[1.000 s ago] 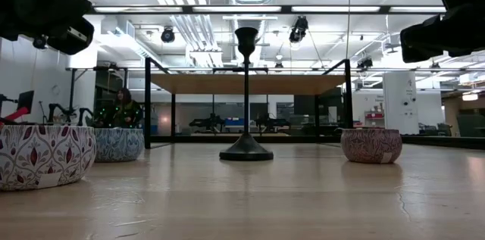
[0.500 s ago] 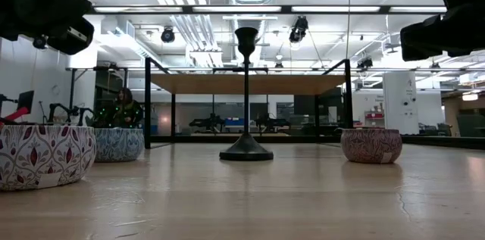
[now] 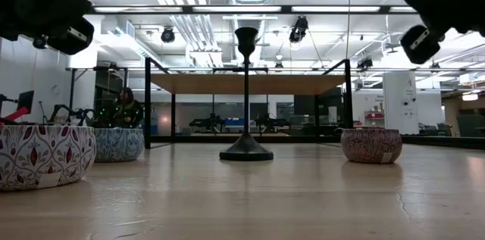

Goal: Pick & Place candle stick holders
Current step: Put the bottom right black candle holder on the shelf

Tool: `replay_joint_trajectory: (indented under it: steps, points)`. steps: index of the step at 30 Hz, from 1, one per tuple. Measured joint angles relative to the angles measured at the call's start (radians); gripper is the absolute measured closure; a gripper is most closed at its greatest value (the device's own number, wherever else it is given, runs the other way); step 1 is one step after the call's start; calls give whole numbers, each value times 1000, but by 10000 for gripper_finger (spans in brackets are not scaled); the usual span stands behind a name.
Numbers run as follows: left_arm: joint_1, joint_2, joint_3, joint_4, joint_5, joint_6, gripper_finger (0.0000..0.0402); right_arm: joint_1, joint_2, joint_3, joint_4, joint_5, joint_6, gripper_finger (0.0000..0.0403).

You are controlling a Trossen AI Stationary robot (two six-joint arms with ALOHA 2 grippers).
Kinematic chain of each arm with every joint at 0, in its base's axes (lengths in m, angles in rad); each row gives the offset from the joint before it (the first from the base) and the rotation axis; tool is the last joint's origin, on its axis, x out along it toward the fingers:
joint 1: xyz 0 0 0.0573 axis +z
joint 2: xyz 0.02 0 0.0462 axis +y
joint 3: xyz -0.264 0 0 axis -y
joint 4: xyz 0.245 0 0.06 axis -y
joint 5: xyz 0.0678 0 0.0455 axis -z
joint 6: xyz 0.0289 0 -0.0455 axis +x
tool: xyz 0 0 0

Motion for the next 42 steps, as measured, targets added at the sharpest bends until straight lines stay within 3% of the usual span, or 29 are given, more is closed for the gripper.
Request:
replay_joint_trajectory:
  steps: [4,9,12,15,20,25,34,38,42]
  points:
    - [0,0,0,0,0,0,399,-1,0,0,33,185,215,394]
    - [0,0,0,0,0,0,399,-1,-1,0,59,390,317,394]
    - [0,0,0,0,0,0,399,-2,4,0,89,536,503,394]
    - [0,0,0,0,0,0,399,-2,21,0,154,562,602,394]
    - [0,0,0,0,0,0,399,-2,122,48,292,412,612,394]
    - [0,0,0,0,0,0,399,-2,331,244,204,208,603,394]
    - [0,0,0,0,0,0,399,-2,717,747,-508,-162,572,381]
    - [0,0,0,0,0,0,399,-2,872,966,-784,-257,509,342]
    - [0,0,0,0,0,0,399,-2,1013,1173,-1044,-283,418,288]
